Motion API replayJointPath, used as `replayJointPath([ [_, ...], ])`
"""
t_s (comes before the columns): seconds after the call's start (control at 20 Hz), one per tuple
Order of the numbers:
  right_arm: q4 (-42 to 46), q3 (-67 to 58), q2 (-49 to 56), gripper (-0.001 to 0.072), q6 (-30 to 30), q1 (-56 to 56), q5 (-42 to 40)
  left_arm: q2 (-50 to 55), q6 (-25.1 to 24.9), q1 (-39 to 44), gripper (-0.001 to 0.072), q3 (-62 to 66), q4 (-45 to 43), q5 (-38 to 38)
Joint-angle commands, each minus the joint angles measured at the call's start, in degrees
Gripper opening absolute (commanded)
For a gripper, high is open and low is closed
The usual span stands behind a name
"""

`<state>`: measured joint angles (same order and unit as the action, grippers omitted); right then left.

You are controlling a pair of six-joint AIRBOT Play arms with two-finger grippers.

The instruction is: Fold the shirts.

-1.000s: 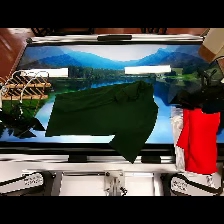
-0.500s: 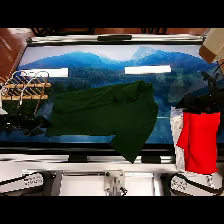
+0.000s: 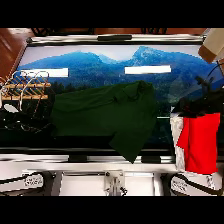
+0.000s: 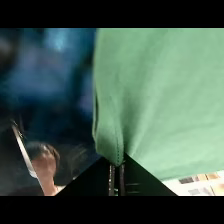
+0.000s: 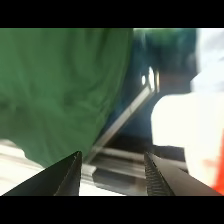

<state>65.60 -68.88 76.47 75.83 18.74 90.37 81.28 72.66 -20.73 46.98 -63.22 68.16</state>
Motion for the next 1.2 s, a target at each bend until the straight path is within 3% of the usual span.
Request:
replayJointPath([
  [0.0, 0.4, 9.3, -1.5, 0.0496, -0.5, -4.2, -6.1, -0.3, 0.4, 1.0, 0.0032, 0.1, 0.2, 3.7],
  [0.35, -8.1, 24.2, -1.4, 0.0496, 0.5, -7.9, -24.9, -5.0, 0.6, 1.4, 0.0032, 0.1, 0.3, 4.4],
  [0.7, -9.7, 25.8, 3.4, 0.0494, 3.4, -17.0, -31.9, -6.4, 0.6, 1.5, 0.0032, 0.1, 0.5, 4.3],
  [0.75, -9.9, 25.8, 3.3, 0.0352, 4.2, -18.1, -32.9, -6.8, 0.6, 1.5, 0.0031, 0.3, 1.4, 4.3],
  [0.8, -10.2, 25.7, 3.3, 0.0064, 4.6, -18.7, -32.8, -7.4, 0.4, 1.5, 0.0031, 0.9, 2.4, 4.3],
  [0.95, -13.0, 23.3, 1.5, 0.0074, 2.5, -18.7, -29.7, -11.6, 0.4, 1.5, 0.0030, 6.2, 3.3, 4.5],
  [1.15, -7.8, 6.9, -13.8, 0.0074, -3.9, -17.8, -30.1, -25.2, 0.4, 1.4, 0.0029, 24.3, 2.3, 1.7],
])
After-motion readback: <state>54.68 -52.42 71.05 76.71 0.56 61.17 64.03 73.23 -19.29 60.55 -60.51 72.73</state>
